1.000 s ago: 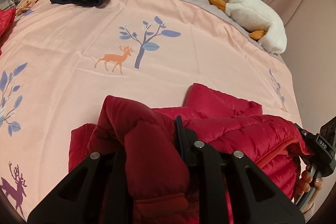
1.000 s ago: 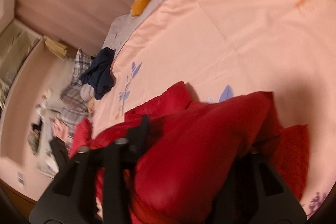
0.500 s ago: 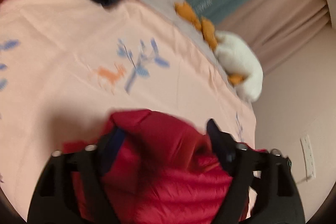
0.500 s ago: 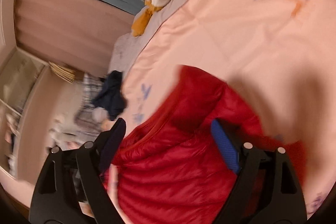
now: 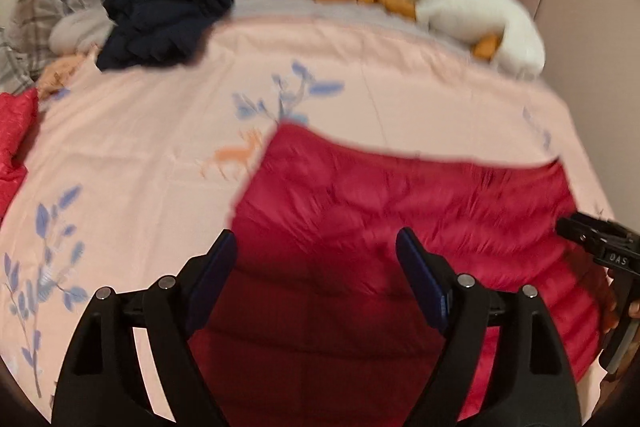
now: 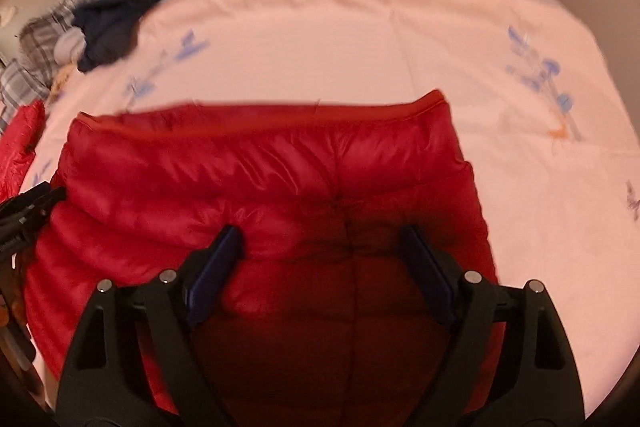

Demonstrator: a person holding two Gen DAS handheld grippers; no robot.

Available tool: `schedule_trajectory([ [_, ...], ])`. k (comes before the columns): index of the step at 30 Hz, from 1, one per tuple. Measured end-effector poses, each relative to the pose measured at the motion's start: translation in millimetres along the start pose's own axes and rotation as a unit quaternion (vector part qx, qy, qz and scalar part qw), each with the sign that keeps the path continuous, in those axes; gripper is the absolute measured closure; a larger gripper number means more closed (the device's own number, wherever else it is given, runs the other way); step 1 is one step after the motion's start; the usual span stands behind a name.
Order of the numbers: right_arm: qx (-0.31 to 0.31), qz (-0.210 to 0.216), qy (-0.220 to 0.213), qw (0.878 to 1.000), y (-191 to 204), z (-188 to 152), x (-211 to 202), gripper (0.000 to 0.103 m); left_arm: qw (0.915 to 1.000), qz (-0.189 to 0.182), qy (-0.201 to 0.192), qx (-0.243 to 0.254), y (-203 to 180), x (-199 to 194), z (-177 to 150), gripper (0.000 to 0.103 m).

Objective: Fold large clothes
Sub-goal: 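Lay the folded jacket flat and open both grippers, then lift both open grippers up and back from the folded jacket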

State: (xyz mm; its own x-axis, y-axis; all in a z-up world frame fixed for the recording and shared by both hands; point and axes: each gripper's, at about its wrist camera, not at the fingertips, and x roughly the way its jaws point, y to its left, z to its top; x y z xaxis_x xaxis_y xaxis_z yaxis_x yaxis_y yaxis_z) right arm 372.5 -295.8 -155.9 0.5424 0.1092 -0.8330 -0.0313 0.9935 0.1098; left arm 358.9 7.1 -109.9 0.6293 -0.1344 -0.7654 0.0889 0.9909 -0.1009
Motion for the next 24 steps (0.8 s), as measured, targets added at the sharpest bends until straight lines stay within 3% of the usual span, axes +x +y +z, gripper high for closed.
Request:
schedule_trajectory([
  [3, 0.009, 0.004, 0.002, 1.0, -2.1, -1.4, 0.0, 0.017, 0.999, 0.031, 0.029, 0.017, -4.2, 26.3, -9.8, 0.02],
  [6, 0.028, 0.016, -0.025, 0.999, -3.7, -6.3, -21.3, 0.017, 0.9988, 0.039, 0.026, 0.015, -3.1, 25.7, -10.6, 0.02],
  [12, 0.024, 0.059, -0.093, 0.994, 7.1, -44.3, -91.3, 0.017, 0.9993, 0.028, -0.023, 0.004, -6.7, -23.0, -19.9, 0.02],
  [18, -0.003, 0.031, -0.119, 0.992, 20.0, -92.2, -117.1, 0.017, 0.9975, 0.006, -0.068, 0.019, -26.2, -69.6, -59.1, 0.02],
  [24, -0.009, 0.007, -0.098, 0.995, 19.4, -104.9, -90.4, 0.015, 0.9978, 0.021, -0.055, 0.029, -28.0, -61.6, -87.4, 0.02],
])
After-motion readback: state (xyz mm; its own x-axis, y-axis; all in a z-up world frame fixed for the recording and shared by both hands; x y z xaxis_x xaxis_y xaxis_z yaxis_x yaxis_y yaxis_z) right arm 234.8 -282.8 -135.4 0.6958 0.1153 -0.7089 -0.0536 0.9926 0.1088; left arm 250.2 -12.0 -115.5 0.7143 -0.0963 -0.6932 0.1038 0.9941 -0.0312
